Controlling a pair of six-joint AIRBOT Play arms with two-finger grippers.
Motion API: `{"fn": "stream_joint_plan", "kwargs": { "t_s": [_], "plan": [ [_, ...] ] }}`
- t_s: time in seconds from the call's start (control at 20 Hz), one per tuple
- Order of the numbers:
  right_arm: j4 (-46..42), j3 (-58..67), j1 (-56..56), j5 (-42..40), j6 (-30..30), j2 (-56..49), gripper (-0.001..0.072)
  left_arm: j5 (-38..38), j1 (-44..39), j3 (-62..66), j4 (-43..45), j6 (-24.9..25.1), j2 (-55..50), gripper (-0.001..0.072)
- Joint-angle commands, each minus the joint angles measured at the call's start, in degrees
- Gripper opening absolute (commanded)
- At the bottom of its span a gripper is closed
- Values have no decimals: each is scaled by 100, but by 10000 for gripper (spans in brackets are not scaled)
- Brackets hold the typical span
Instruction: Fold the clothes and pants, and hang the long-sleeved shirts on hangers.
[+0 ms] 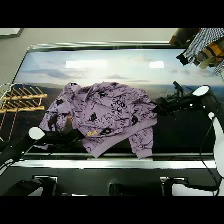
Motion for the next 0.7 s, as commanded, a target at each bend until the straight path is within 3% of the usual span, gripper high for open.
{"fn": "stream_joint_plan", "kwargs": {
  "t_s": [0.0, 0.25, 0.3, 0.35, 0.4, 0.55, 0.65],
  "plan": [
    [-70, -2, 7, 289, 238, 269, 39, 444, -566, -107, -98, -212, -256, 720],
    [-44, -2, 7, 516, 417, 411, 39, 931, -944, -107, -525, -208, -566, 712],
    [20, -2, 7, 597, 415, 411, 39, 1040, -1043, -105, -562, -199, -627, 526],
    [146, -2, 7, 671, 420, 411, 39, 1143, -1108, -103, -560, -26, -638, 92],
    [393, -2, 7, 713, 420, 411, 39, 1237, -1097, -59, -564, 66, -619, 27],
    [1781, 76, 4, 251, 291, 549, 38, 1113, -557, 776, -507, 529, -485, 24],
    [2164, 721, 4, -195, 286, 608, 38, 791, -17, 1952, 22, 669, -490, 22]
  ]
}}
